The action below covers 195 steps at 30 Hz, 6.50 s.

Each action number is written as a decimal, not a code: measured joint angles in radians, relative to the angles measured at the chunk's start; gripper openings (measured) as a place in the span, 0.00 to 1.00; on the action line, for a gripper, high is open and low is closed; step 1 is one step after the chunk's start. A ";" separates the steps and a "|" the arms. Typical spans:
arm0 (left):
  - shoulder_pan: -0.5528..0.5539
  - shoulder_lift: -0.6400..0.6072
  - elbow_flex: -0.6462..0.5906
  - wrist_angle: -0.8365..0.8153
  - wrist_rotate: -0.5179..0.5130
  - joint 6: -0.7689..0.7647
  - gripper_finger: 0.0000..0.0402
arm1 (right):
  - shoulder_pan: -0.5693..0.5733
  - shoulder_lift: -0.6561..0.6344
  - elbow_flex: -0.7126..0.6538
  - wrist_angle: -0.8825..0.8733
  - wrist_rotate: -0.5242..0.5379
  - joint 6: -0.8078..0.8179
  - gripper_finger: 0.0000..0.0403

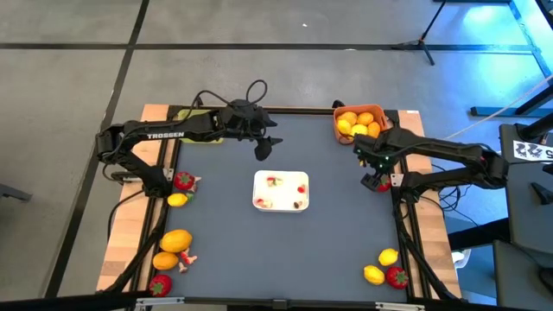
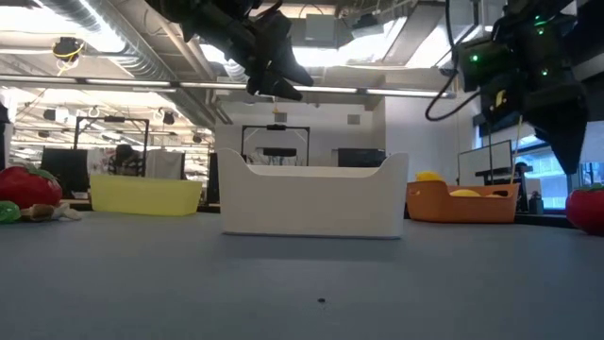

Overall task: Sort produce into baskets
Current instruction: Put the red tomato into the yellow bin

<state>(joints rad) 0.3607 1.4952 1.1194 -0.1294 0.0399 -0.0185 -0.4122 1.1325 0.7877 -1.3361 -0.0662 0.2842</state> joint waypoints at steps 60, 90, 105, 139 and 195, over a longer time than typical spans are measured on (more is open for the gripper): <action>-0.015 0.000 0.000 -0.015 0.000 0.040 0.73 | 0.000 0.250 0.217 0.207 0.188 -0.209 0.55; 0.041 0.008 -0.097 -0.158 -0.072 0.016 0.73 | -0.067 0.658 0.449 0.857 0.022 -0.346 0.55; 0.060 0.008 -0.166 -0.066 -0.070 0.030 0.73 | -0.065 0.787 0.529 0.877 -0.058 -0.367 0.71; 0.087 0.224 -0.109 0.089 0.008 0.113 0.73 | -0.066 0.343 0.197 0.882 -0.031 -0.384 0.90; 0.111 0.414 -0.107 0.558 0.075 0.038 0.73 | -0.065 0.341 0.124 1.028 -0.043 -0.364 0.90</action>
<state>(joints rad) 0.4721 1.9089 1.0123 0.4290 0.1153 0.0194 -0.4774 1.4731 0.9115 -0.3077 -0.1090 -0.0795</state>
